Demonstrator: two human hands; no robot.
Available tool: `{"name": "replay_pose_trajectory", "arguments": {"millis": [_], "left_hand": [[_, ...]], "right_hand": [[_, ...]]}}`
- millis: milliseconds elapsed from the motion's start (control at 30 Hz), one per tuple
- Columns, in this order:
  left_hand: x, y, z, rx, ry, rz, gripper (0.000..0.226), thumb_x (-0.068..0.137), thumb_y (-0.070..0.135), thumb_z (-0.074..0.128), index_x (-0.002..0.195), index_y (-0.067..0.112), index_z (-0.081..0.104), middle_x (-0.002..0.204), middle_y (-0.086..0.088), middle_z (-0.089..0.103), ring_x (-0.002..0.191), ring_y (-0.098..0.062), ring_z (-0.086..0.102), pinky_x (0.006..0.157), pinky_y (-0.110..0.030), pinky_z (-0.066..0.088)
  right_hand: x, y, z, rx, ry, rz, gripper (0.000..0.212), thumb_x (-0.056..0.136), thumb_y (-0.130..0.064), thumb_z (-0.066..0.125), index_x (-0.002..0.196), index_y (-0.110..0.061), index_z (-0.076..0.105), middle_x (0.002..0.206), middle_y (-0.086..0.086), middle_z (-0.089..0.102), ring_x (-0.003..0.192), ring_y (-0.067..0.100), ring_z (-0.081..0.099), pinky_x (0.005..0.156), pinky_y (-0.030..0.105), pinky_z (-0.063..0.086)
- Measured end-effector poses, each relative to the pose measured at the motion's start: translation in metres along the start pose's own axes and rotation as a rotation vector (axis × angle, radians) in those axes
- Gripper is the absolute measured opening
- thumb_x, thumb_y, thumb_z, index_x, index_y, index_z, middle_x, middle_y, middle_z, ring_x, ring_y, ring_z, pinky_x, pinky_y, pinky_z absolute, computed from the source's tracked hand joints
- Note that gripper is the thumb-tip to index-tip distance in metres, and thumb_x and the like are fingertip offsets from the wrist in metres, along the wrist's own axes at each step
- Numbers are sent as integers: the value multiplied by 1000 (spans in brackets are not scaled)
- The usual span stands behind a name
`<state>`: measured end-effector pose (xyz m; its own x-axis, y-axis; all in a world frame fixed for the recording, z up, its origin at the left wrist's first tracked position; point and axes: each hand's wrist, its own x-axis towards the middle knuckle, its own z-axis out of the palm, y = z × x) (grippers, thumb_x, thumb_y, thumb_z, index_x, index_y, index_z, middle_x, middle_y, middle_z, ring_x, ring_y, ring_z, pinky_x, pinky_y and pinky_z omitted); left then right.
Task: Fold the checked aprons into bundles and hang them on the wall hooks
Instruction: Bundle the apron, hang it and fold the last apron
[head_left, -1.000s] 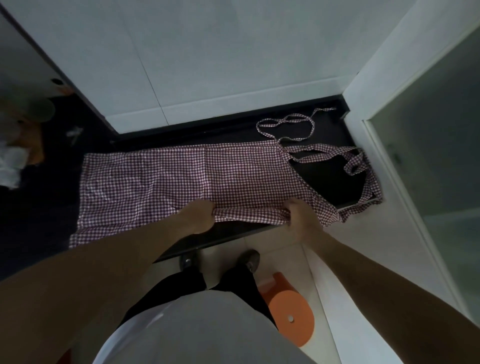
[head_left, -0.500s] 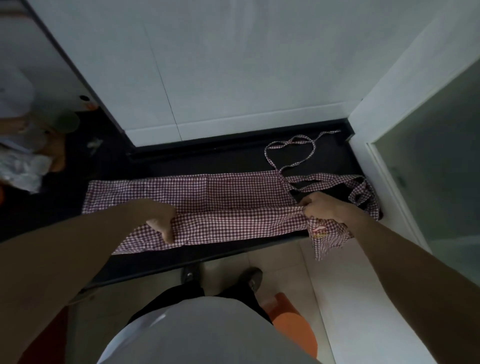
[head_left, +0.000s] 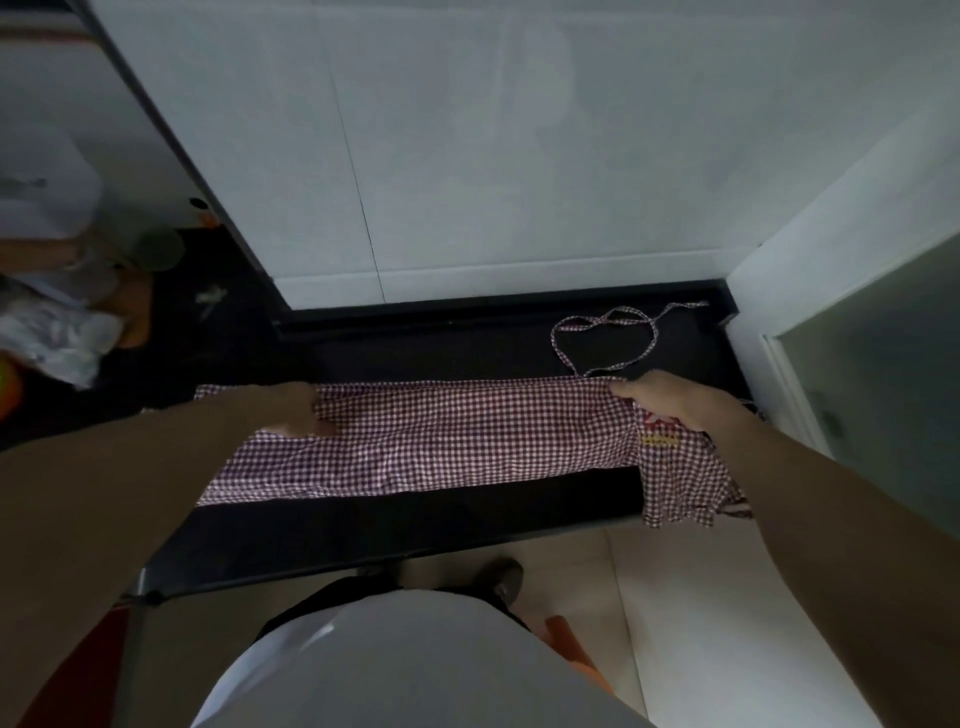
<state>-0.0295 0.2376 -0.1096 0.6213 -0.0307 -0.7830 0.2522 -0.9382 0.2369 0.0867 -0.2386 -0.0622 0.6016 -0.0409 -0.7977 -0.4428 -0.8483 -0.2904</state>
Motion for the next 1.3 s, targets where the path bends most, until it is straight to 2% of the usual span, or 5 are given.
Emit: {"name": "replay_pose_trajectory", "arguments": {"millis": [467,700,933,1067,1300], "left_hand": [[28,-34,-21,25,123,-238,50,101,46,48,125,4,62,122,-15,63,104,-26,62,91,-33,50],[33,4,-7,242,651,-288,31,92,20,54,121,10,52,121,-15,55,112,-33,51,96,-44,41],[28,155,47,-101,361,175,49,96,38,53,139,19,37,139,-8,41,120,-27,52,97,-48,50],[36,219,72,-32,176,35,77,95,68,34,156,34,2,163,-12,3,146,-43,14,107,-72,28],[44,209,84,132,120,-114,109,83,68,60,154,35,-16,158,-16,-20,142,-55,-4,102,-81,23]], "right_hand": [[48,-29,14,-253,76,-5,46,104,-44,40,117,-6,64,105,9,66,87,19,61,88,35,47],[57,-30,28,-342,141,13,34,105,-37,44,110,-8,60,115,14,64,83,19,55,83,32,44],[54,-29,42,-277,174,-1,23,105,-32,43,101,-11,54,98,8,54,76,17,50,80,30,40],[43,-26,51,-242,84,-62,19,104,-26,44,98,-13,56,102,8,57,88,20,53,88,32,43],[26,10,63,-472,280,-148,26,97,-21,56,121,-12,57,127,13,59,117,31,57,101,44,47]]}}
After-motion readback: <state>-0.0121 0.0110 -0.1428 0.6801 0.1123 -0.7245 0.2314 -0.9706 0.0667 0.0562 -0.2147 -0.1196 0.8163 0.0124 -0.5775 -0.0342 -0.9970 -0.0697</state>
